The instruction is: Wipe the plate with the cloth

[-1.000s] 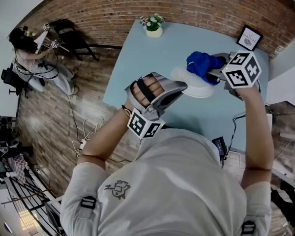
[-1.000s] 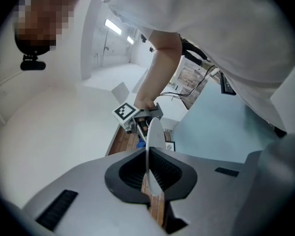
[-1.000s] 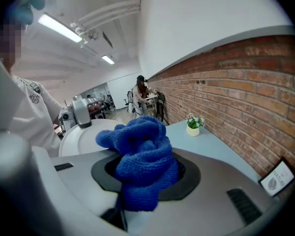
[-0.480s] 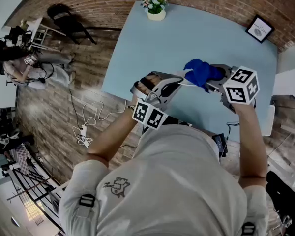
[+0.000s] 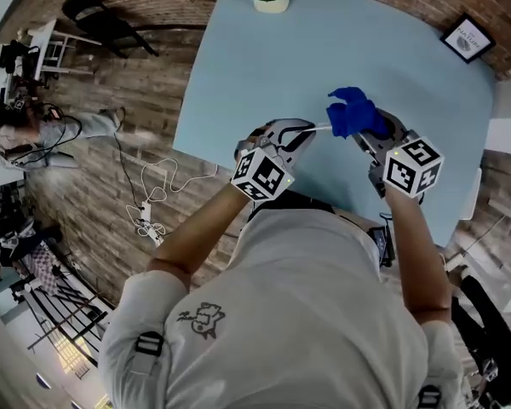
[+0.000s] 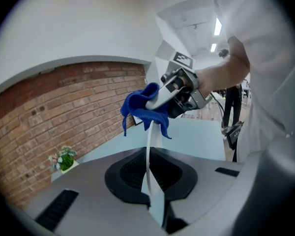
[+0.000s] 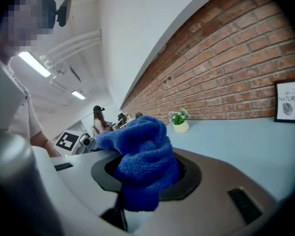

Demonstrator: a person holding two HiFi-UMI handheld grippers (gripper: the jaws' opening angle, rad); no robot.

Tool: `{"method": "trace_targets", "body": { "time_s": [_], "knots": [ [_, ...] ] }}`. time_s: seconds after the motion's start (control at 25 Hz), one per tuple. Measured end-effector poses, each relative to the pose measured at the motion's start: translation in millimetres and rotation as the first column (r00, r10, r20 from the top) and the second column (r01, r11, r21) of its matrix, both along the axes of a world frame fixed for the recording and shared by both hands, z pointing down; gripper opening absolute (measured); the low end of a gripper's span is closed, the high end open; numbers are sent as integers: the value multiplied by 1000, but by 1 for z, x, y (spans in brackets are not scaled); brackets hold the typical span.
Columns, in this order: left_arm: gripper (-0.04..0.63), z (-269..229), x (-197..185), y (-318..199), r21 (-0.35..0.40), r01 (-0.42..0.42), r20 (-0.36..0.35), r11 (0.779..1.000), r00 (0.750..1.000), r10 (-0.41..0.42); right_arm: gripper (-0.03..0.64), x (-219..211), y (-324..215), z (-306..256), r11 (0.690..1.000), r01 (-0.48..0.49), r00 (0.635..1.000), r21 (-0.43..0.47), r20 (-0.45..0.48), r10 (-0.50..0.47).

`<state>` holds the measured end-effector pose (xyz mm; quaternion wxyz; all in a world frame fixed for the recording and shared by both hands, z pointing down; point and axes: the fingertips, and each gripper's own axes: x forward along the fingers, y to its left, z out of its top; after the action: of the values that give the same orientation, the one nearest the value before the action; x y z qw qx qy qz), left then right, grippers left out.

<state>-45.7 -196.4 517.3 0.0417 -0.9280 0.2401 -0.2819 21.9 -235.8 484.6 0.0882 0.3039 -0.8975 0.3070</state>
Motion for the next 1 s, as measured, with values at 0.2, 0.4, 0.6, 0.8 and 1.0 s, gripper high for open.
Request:
{"method": "trace_targets", "body": {
  "time_s": [0.2, 0.4, 0.6, 0.8, 1.0],
  "knots": [
    [18, 44, -22, -29, -307, 120, -152, 944, 973, -173, 127, -4, -14, 43, 992, -123, 992, -39, -17, 122],
    [18, 77, -40, -48, -530, 162, -207, 832, 927, -312, 127, -24, -17, 81, 983, -143, 988, -111, -67, 136],
    [18, 116, -56, -62, -696, 175, -196, 696, 887, -418, 127, -36, -21, 120, 974, -158, 978, -161, -164, 131],
    [18, 159, -59, -56, -749, 187, -144, 635, 890, -432, 127, -47, 1, 168, 953, -149, 974, -264, -203, 96],
    [18, 188, -62, -67, -811, 188, -121, 554, 873, -473, 127, -54, 2, 187, 938, -146, 974, -313, -214, 80]
  ]
}}
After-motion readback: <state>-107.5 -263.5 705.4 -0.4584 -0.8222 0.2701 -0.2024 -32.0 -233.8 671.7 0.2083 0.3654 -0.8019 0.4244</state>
